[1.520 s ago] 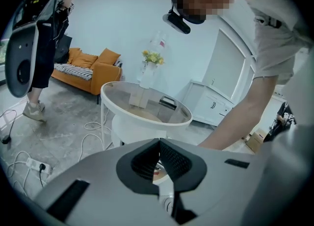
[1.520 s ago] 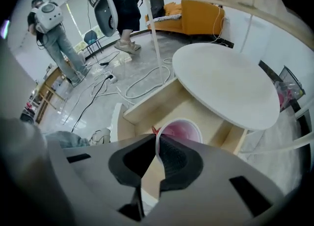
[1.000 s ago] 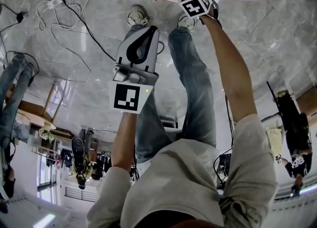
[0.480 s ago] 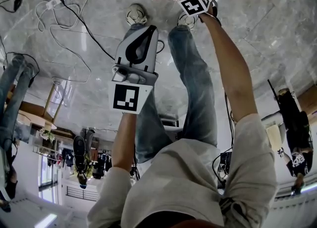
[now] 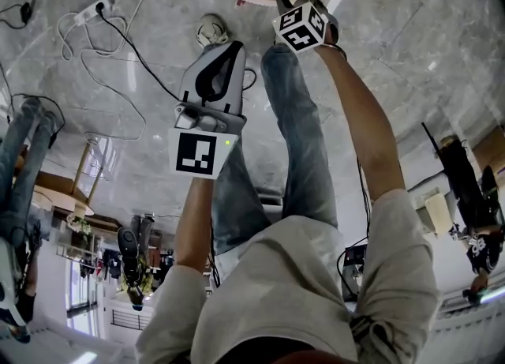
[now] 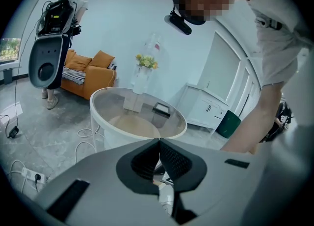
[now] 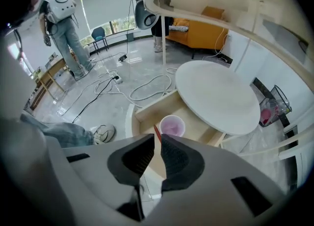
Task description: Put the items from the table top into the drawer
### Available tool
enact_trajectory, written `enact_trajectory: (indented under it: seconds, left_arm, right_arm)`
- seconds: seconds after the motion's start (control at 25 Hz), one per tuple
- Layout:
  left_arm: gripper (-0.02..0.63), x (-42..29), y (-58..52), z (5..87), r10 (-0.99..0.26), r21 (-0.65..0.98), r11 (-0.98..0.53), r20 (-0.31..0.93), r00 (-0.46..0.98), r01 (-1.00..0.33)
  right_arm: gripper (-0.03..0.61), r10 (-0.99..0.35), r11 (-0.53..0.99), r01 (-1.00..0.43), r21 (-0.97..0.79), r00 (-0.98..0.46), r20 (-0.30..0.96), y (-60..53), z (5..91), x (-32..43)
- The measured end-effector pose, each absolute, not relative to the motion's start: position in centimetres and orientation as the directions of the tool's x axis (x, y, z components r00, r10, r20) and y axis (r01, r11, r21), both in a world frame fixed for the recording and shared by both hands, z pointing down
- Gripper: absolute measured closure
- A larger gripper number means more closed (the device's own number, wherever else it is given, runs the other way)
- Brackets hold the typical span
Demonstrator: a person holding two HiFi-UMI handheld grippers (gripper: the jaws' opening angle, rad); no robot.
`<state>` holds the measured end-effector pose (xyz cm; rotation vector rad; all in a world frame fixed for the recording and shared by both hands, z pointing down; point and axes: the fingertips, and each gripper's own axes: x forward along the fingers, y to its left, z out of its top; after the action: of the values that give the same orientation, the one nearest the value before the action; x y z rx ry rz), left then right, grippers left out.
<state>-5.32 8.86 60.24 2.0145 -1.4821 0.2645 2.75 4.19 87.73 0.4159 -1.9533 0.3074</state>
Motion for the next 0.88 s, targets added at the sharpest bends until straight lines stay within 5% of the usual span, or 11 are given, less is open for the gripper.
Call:
enact_trajectory:
  seconds: [0.88]
  left_arm:
    - [0.598, 0.0, 3.6, 50.7, -0.736, 0.318, -0.421, 0.428, 0.525, -0.849]
  right_arm:
    - [0.552, -0.480, 0.705, -0.705, -0.078, -0.556, 0.679, 5.3, 63.4, 8.0]
